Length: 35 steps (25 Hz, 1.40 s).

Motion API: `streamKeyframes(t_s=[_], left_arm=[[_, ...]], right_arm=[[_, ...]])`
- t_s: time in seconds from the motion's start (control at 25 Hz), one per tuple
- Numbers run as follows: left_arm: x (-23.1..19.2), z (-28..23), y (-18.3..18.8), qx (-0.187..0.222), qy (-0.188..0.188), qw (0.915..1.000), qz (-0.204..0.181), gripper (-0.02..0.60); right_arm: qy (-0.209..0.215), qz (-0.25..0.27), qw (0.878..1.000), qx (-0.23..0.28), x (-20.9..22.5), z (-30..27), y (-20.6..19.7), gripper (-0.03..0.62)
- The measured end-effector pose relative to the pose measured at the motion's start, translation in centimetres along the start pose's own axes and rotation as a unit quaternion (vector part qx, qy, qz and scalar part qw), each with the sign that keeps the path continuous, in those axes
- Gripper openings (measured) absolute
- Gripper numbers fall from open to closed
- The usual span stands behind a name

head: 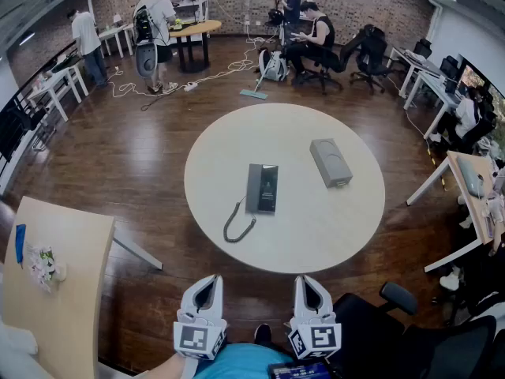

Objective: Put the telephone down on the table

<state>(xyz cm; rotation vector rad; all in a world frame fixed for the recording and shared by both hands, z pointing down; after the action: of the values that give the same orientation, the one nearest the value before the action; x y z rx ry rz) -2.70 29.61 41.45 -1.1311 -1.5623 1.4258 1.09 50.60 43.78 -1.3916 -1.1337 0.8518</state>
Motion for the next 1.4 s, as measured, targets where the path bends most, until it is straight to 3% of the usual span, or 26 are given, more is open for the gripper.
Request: streamKeyframes(t_s=[0.28,0.64,1.4], left_arm=[[2.9,-3.0,0.8,0.013,0.008,0.9998,-0.013,0.012],[0.3,-5.8,2.4,0.035,0.013,0.9993,-0.01,0.012],[-14.8,-14.6,2.5,0.048,-0.088,0.9949,0.014,0.012]], right_arm=[[0.023,0.005,1.0,0.004,3.2,-1.9,0.8,-0.006],[0.025,0.017,1.0,-0.002,3.2,-4.7,1.1,-0.006],[-0.059,0.039,0.997,-0.02,-4.0,-18.7,2.4,-0.006]])
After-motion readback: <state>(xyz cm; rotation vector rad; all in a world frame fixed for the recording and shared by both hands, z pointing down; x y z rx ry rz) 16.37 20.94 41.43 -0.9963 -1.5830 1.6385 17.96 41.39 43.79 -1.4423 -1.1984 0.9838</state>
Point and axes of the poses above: the fingertips, and each gripper's own axes: z backward along the fingers, x to its right, y out of its top, the point moved 2 cm from there along z, backward along the fingers, and after that the axes turned 12 degrees about -y, right-handed, at the moved point
